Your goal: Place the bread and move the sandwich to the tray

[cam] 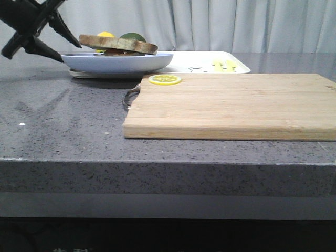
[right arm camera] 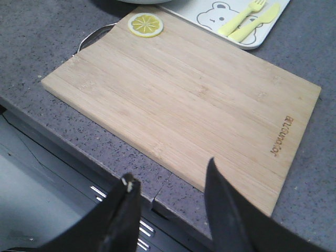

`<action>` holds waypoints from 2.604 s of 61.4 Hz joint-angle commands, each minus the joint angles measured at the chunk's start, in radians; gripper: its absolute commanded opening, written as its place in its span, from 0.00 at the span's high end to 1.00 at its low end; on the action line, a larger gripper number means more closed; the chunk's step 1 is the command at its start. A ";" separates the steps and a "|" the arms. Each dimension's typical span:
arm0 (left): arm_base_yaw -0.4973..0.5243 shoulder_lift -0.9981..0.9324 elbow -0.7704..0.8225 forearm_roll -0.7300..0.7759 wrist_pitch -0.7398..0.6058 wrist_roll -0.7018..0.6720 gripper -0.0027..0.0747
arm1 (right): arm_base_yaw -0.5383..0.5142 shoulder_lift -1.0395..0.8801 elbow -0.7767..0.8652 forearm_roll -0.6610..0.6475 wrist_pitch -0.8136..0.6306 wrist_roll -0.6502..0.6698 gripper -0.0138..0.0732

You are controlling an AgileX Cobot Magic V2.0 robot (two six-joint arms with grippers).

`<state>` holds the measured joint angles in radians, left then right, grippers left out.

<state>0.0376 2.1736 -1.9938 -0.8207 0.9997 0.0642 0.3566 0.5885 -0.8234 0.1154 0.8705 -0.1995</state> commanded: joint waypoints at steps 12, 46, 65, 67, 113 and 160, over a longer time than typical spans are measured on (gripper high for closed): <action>-0.003 -0.228 -0.035 0.177 -0.013 0.052 0.50 | -0.006 0.003 -0.024 -0.002 -0.043 0.000 0.48; -0.037 -0.711 0.347 0.384 -0.117 0.230 0.50 | -0.007 0.003 -0.031 -0.206 0.001 0.368 0.48; -0.228 -1.031 0.753 0.396 -0.312 0.324 0.50 | -0.007 0.003 -0.031 -0.212 0.004 0.368 0.37; -0.254 -1.063 0.788 0.412 -0.316 0.324 0.50 | -0.007 0.003 -0.031 -0.215 0.008 0.368 0.34; -0.321 -1.614 1.239 0.541 -0.362 0.324 0.50 | -0.006 0.003 -0.029 -0.256 0.057 0.348 0.32; -0.321 -1.614 1.242 0.537 -0.362 0.324 0.99 | -0.006 0.003 -0.026 -0.262 0.060 0.349 0.98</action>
<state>-0.2763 0.5589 -0.7259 -0.2671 0.7123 0.3850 0.3566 0.5885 -0.8234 -0.1228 0.9832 0.1588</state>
